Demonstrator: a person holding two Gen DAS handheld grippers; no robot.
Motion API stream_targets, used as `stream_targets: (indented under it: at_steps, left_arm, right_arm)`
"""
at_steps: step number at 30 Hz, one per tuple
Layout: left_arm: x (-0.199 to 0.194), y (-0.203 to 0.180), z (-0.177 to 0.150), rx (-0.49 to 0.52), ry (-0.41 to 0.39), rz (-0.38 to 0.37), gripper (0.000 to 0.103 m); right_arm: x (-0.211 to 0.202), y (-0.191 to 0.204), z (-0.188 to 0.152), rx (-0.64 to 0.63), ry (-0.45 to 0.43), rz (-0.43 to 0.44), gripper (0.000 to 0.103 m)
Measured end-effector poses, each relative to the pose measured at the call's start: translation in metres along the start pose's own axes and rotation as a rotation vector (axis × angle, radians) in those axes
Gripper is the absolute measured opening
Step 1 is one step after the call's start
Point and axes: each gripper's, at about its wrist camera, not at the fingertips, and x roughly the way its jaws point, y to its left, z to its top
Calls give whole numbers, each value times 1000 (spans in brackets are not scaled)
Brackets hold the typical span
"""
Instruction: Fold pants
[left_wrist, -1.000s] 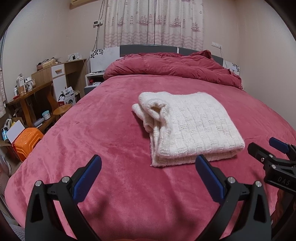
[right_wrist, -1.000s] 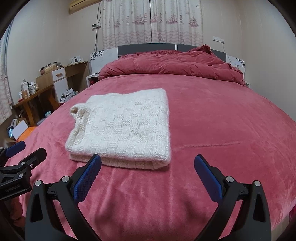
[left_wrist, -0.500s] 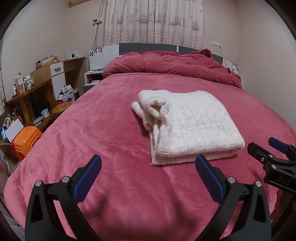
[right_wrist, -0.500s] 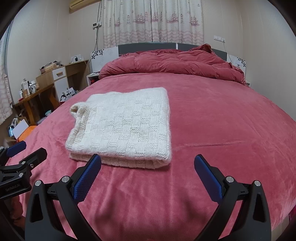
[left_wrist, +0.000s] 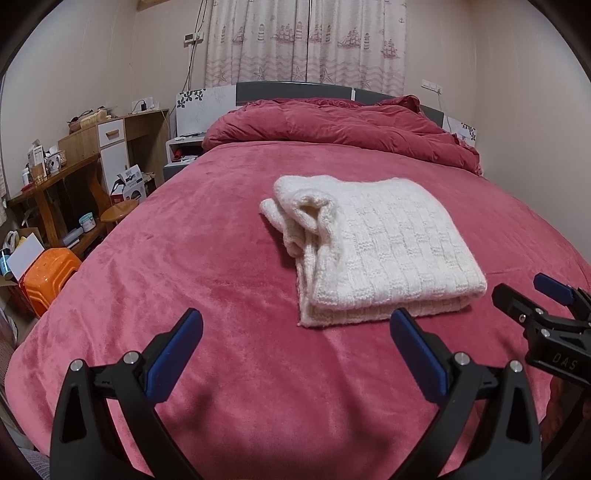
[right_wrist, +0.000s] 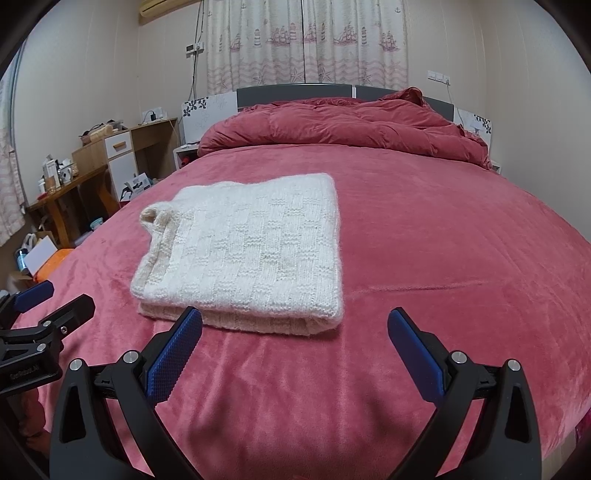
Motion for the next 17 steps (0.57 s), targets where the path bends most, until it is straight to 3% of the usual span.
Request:
stream_targets:
  at_steps: [17]
  left_arm:
    - [11, 3, -2, -22, 47, 5, 101]
  right_arm:
    - [1, 0, 0, 1, 11, -7, 100]
